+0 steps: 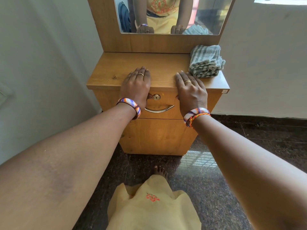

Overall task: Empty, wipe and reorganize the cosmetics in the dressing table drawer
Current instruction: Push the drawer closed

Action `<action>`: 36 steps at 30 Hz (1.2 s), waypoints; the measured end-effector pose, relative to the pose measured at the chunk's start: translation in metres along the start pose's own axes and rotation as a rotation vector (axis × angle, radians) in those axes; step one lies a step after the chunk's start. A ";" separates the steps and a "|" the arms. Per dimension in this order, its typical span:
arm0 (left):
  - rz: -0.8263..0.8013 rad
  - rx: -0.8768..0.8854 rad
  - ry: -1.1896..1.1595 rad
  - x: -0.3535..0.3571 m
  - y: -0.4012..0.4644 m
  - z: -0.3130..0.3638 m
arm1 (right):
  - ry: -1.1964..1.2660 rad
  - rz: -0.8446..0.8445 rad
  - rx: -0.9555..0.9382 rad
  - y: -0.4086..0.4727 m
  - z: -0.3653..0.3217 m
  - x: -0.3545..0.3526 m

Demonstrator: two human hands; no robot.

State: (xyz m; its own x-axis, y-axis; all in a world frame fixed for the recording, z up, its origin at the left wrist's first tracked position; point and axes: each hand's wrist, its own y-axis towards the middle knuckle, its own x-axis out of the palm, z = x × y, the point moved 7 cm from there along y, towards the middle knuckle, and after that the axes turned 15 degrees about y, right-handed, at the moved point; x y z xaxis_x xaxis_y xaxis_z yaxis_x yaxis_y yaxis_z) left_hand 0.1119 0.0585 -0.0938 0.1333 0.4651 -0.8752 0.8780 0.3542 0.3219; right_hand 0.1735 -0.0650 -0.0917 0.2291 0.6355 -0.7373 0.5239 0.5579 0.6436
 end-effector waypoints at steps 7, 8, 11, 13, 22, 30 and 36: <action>-0.013 0.005 -0.007 0.000 0.000 0.000 | 0.020 0.020 -0.013 0.000 0.000 0.000; -0.016 0.007 -0.004 0.000 0.000 0.000 | 0.019 0.022 -0.014 0.000 0.000 -0.001; -0.035 0.010 0.003 0.000 -0.001 0.001 | 0.003 0.020 -0.013 0.000 0.000 -0.001; -0.037 0.014 0.002 -0.001 -0.001 0.001 | -0.008 0.013 -0.013 0.000 0.000 0.000; -0.053 0.017 0.025 -0.001 -0.001 0.000 | -0.007 0.008 -0.010 0.001 0.001 0.001; -0.091 0.063 0.128 -0.006 0.006 0.000 | 0.025 -0.021 0.022 0.000 0.001 0.001; -0.358 0.216 0.170 -0.011 0.015 0.001 | -0.008 -0.159 -0.024 0.001 0.002 0.003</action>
State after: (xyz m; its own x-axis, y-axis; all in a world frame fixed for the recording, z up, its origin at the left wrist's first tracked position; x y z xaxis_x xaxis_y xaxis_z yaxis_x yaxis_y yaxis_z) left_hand 0.1246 0.0575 -0.0796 -0.2580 0.4771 -0.8401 0.9332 0.3482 -0.0888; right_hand 0.1765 -0.0631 -0.0935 0.1516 0.5340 -0.8318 0.5346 0.6636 0.5234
